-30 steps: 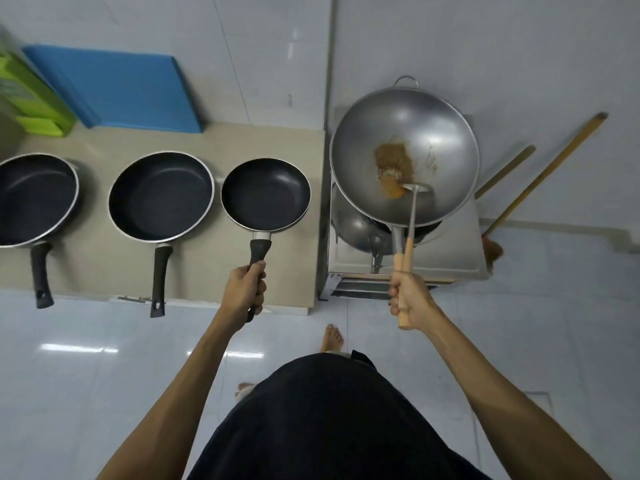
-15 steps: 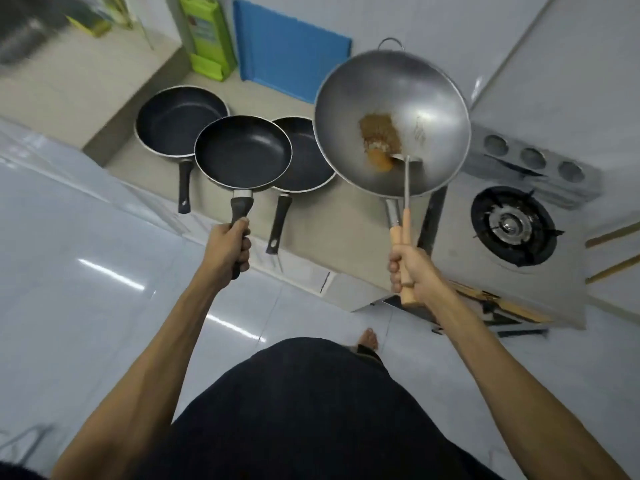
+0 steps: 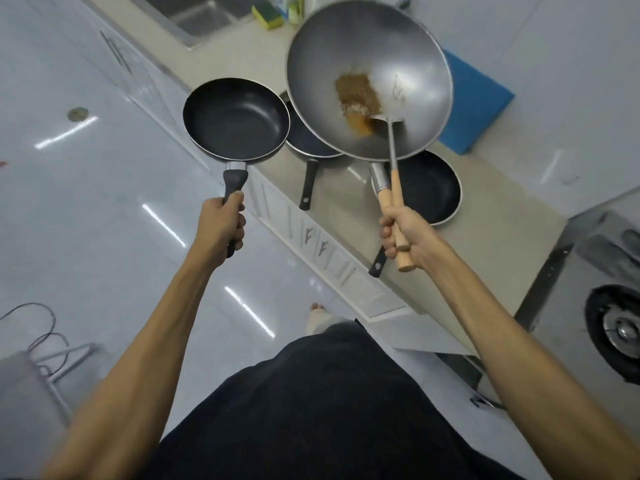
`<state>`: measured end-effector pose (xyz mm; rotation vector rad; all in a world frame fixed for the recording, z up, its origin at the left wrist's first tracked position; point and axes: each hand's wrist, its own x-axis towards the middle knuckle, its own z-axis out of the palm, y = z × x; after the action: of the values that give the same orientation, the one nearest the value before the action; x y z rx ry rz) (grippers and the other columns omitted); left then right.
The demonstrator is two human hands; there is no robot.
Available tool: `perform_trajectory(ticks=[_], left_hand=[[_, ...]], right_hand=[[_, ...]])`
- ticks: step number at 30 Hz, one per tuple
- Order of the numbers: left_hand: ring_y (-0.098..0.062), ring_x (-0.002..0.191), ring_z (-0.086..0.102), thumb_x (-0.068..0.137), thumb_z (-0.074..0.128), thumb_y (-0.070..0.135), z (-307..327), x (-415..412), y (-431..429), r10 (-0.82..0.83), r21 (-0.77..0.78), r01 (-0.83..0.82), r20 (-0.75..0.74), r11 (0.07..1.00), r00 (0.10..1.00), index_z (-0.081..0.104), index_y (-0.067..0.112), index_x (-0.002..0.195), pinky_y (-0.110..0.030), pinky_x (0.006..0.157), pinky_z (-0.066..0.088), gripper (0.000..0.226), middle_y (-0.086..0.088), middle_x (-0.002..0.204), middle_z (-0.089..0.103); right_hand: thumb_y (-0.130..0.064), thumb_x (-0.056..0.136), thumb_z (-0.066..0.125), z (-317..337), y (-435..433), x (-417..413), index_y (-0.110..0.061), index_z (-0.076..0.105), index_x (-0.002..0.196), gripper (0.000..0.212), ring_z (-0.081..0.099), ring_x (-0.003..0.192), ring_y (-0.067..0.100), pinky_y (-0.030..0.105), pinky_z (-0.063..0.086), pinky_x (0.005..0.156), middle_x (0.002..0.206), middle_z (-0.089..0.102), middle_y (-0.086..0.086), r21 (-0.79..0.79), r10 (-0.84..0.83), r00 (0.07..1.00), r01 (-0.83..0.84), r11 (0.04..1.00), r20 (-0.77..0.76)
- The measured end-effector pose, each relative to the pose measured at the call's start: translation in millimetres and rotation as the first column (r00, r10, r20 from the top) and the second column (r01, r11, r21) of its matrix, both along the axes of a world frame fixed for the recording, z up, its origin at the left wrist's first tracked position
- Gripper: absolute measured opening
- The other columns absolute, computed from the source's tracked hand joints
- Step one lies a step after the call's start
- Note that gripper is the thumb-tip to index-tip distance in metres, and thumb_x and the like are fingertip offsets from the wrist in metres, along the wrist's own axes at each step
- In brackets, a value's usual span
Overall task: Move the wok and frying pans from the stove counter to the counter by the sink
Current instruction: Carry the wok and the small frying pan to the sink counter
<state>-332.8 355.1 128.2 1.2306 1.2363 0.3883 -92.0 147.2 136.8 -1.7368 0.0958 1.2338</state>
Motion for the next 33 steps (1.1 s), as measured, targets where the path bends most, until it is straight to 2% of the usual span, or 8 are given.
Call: perform_trajectory(ticks=[9, 14, 18, 22, 29, 33], left_hand=[[-0.014, 0.038, 0.028, 0.082, 0.051, 0.039, 2.5, -7.1, 125.7, 0.172, 0.005, -0.172, 0.003, 0.985, 0.985, 0.049, 0.015, 0.083, -0.024, 0.042, 0.026, 0.024, 0.006, 0.049, 0.037], [-0.014, 0.037, 0.028, 0.084, 0.051, 0.037, 12.3, -6.0, 208.0, 0.280, 0.007, -0.280, -0.003, 0.960, 0.960, 0.049, 0.014, 0.083, -0.024, 0.043, 0.025, 0.022, 0.007, 0.048, 0.038], [-0.013, 0.035, 0.030, 0.085, 0.051, 0.035, 12.5, -17.5, 260.6, 0.361, 0.003, -0.361, 0.000, 0.932, 0.932, 0.050, 0.014, 0.082, -0.021, 0.040, 0.025, 0.022, 0.007, 0.047, 0.038], [-0.013, 0.036, 0.031, 0.085, 0.050, 0.036, 7.8, -32.4, 320.5, 0.421, -0.001, -0.421, -0.010, 0.907, 0.907, 0.051, 0.014, 0.083, -0.022, 0.040, 0.025, 0.022, 0.005, 0.050, 0.039], [-0.011, 0.036, 0.033, 0.088, 0.051, 0.034, 8.0, -52.3, 467.3, 0.462, 0.008, -0.463, 0.047, 0.886, 0.886, 0.051, 0.013, 0.083, -0.021, 0.037, 0.029, 0.021, 0.004, 0.052, 0.042], [-0.011, 0.034, 0.033, 0.089, 0.050, 0.033, 22.9, -81.4, 574.1, 0.427, 0.040, -0.430, 0.065, 0.902, 0.902, 0.050, 0.013, 0.079, -0.022, 0.036, 0.029, 0.022, 0.006, 0.048, 0.041]], right_hand=[[-0.010, 0.087, 0.045, -6.4, 166.9, 26.7, -0.018, 0.042, 0.072, 0.017, 0.034, 0.032, 0.009, 0.017, 0.027, 0.031, 0.050, 0.044, -0.002, -0.034, 0.190, 0.981, -0.191, 0.981, -0.034], [-0.007, 0.086, 0.045, -1.4, 264.8, 47.1, -0.015, 0.046, 0.074, 0.015, 0.034, 0.029, 0.008, 0.017, 0.028, 0.031, 0.048, 0.045, -0.002, -0.029, 0.273, 0.962, -0.273, 0.961, -0.015], [-0.007, 0.085, 0.046, 5.8, 342.6, 49.7, -0.016, 0.045, 0.078, 0.011, 0.035, 0.030, 0.008, 0.018, 0.030, 0.030, 0.049, 0.046, -0.003, -0.033, 0.315, 0.946, -0.318, 0.947, -0.077], [-0.009, 0.087, 0.045, 0.7, 407.1, 47.9, -0.017, 0.046, 0.073, 0.016, 0.036, 0.030, 0.009, 0.018, 0.030, 0.028, 0.050, 0.046, -0.002, -0.077, 0.338, 0.934, -0.348, 0.934, -0.116], [-0.004, 0.087, 0.041, -11.4, 531.0, 18.1, -0.015, 0.042, 0.072, 0.018, 0.032, 0.027, 0.010, 0.017, 0.026, 0.029, 0.046, 0.044, 0.000, -0.103, 0.384, 0.920, -0.391, 0.915, -0.083], [-0.010, 0.094, 0.043, -11.8, 610.0, -13.1, -0.016, 0.043, 0.073, 0.022, 0.032, 0.027, 0.011, 0.016, 0.026, 0.028, 0.049, 0.044, 0.001, -0.101, 0.367, 0.927, -0.374, 0.922, -0.079]])
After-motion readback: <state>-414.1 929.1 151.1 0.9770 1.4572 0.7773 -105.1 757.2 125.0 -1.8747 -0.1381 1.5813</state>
